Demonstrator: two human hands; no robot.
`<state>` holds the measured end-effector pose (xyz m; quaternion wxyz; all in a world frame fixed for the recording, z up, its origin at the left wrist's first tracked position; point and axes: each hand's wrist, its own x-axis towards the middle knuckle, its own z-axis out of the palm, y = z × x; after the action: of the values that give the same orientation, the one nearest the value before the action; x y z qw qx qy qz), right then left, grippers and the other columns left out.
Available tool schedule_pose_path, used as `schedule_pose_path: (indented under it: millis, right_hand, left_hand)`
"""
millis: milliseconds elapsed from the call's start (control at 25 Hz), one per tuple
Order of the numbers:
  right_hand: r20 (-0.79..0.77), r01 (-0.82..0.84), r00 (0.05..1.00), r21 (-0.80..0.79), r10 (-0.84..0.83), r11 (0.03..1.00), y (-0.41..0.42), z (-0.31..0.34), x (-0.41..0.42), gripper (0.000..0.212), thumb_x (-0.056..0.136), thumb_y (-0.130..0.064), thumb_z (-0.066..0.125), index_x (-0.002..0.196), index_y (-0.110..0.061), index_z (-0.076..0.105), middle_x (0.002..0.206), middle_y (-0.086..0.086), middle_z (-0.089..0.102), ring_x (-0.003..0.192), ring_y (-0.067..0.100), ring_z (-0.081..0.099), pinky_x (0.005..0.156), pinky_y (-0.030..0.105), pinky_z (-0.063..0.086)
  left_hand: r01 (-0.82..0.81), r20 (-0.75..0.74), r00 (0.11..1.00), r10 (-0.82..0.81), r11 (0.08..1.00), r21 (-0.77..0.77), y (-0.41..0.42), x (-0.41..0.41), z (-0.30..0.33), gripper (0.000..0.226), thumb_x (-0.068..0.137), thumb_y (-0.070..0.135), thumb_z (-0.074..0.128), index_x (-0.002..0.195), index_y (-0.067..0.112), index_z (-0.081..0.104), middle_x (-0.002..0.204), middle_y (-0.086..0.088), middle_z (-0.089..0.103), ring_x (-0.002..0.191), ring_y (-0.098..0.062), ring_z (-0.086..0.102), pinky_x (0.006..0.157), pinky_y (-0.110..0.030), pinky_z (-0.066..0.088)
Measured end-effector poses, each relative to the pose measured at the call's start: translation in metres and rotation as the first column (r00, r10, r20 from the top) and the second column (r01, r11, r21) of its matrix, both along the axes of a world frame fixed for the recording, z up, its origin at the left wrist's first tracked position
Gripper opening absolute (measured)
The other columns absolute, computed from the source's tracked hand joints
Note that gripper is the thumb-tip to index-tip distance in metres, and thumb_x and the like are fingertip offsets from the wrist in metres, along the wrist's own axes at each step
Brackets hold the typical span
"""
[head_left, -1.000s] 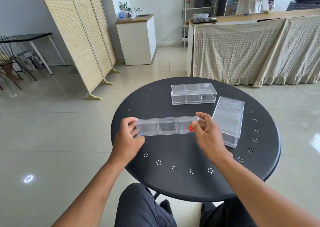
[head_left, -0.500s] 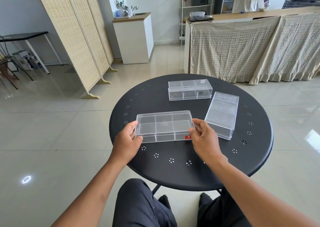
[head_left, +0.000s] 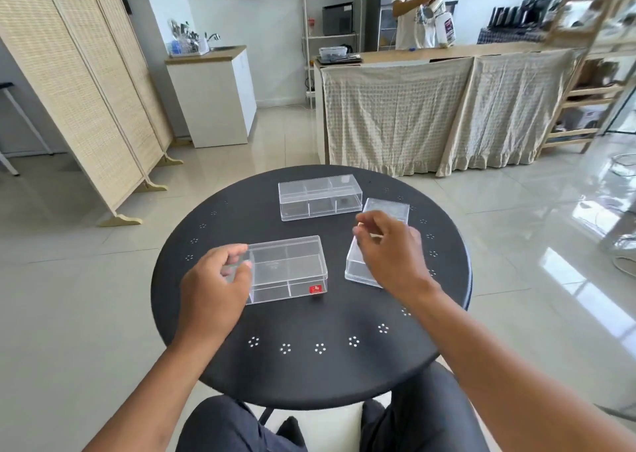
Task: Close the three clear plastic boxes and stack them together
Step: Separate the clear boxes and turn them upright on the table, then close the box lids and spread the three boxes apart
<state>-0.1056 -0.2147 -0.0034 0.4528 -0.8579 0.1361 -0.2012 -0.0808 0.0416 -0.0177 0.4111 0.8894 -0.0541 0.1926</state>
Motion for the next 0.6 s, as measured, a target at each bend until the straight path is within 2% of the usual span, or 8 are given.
schedule_pose_path:
  millis: [80,120,160,240,320,360,520,600]
  right_hand:
    - [0.017,0.102,0.995,-0.057,-0.102,0.993,-0.044,0.01,0.022,0.029,0.1,-0.023,0.068,0.126,-0.012,0.076,0.12,0.008,0.081,0.117,0.027,0.072,0.109,0.038,0.051]
    - [-0.027,0.121,0.992,-0.085,-0.124,0.989,-0.063,0.013,0.033,0.034,0.099,-0.024,0.069,0.13,-0.011,0.074,0.126,0.009,0.078,0.124,0.03,0.068,0.112,0.04,0.048]
    - [-0.091,0.122,0.987,-0.101,-0.131,0.987,-0.08,0.012,0.046,0.04,0.099,-0.025,0.07,0.136,-0.01,0.07,0.134,0.011,0.075,0.131,0.032,0.064,0.115,0.041,0.046]
    - [-0.203,0.103,0.971,-0.137,-0.13,0.985,-0.107,0.005,0.07,0.052,0.098,-0.029,0.072,0.145,-0.008,0.063,0.147,0.013,0.067,0.141,0.035,0.055,0.119,0.042,0.041]
    - [-0.279,0.053,0.956,-0.133,-0.088,0.99,-0.123,-0.004,0.088,0.063,0.097,-0.034,0.073,0.152,-0.009,0.056,0.153,0.014,0.061,0.146,0.035,0.051,0.121,0.041,0.038]
    - [-0.31,0.021,0.949,-0.108,-0.053,0.994,-0.128,-0.009,0.094,0.067,0.096,-0.036,0.074,0.154,-0.01,0.053,0.154,0.014,0.06,0.146,0.034,0.051,0.12,0.04,0.039]
    - [-0.359,-0.019,0.933,-0.06,-0.004,0.998,-0.15,-0.032,0.099,0.068,0.091,-0.041,0.078,0.149,-0.011,0.059,0.144,0.012,0.066,0.137,0.033,0.059,0.115,0.041,0.045]
    - [-0.387,0.009,0.922,-0.041,-0.025,0.999,-0.169,-0.038,0.093,0.066,0.08,-0.049,0.084,0.126,-0.004,0.072,0.11,0.009,0.072,0.116,0.035,0.07,0.102,0.047,0.052]
  left_hand:
    - [0.101,-0.184,0.972,-0.143,0.971,-0.219,-0.039,0.0,0.01,0.013,0.088,0.019,0.068,0.092,0.018,0.08,0.086,-0.001,0.081,0.081,-0.02,0.077,0.08,-0.038,0.062]
    - [0.135,-0.298,0.924,-0.238,0.935,-0.327,-0.061,-0.001,0.012,0.013,0.089,0.02,0.067,0.086,0.017,0.079,0.082,-0.005,0.08,0.078,-0.023,0.078,0.076,-0.042,0.064]
    - [0.137,-0.41,0.856,-0.316,0.902,-0.409,-0.084,0.0,0.011,0.015,0.091,0.021,0.066,0.084,0.014,0.077,0.084,-0.011,0.08,0.077,-0.026,0.078,0.074,-0.045,0.065]
    - [0.069,-0.605,0.68,-0.415,0.858,-0.51,-0.13,0.001,0.003,0.023,0.095,0.027,0.065,0.096,0.005,0.07,0.098,-0.021,0.075,0.075,-0.029,0.075,0.073,-0.05,0.065]
    - [-0.054,-0.706,0.534,-0.466,0.814,-0.578,-0.165,-0.002,-0.006,0.036,0.095,0.034,0.064,0.111,0.002,0.061,0.11,-0.023,0.069,0.076,-0.033,0.074,0.068,-0.051,0.064]
    - [-0.102,-0.725,0.506,-0.467,0.802,-0.588,-0.178,-0.001,-0.011,0.038,0.095,0.037,0.064,0.113,0.004,0.057,0.113,-0.022,0.066,0.077,-0.035,0.075,0.066,-0.051,0.064]
    - [-0.042,-0.749,0.567,-0.342,0.896,-0.441,-0.2,0.006,-0.017,0.034,0.092,0.036,0.06,0.105,0.004,0.056,0.107,-0.015,0.064,0.073,-0.035,0.079,0.06,-0.056,0.063]
    - [0.03,-0.747,0.601,-0.284,0.942,-0.334,-0.198,0.015,-0.013,0.028,0.087,0.027,0.057,0.104,0.005,0.056,0.103,-0.01,0.062,0.072,-0.032,0.078,0.061,-0.054,0.064]
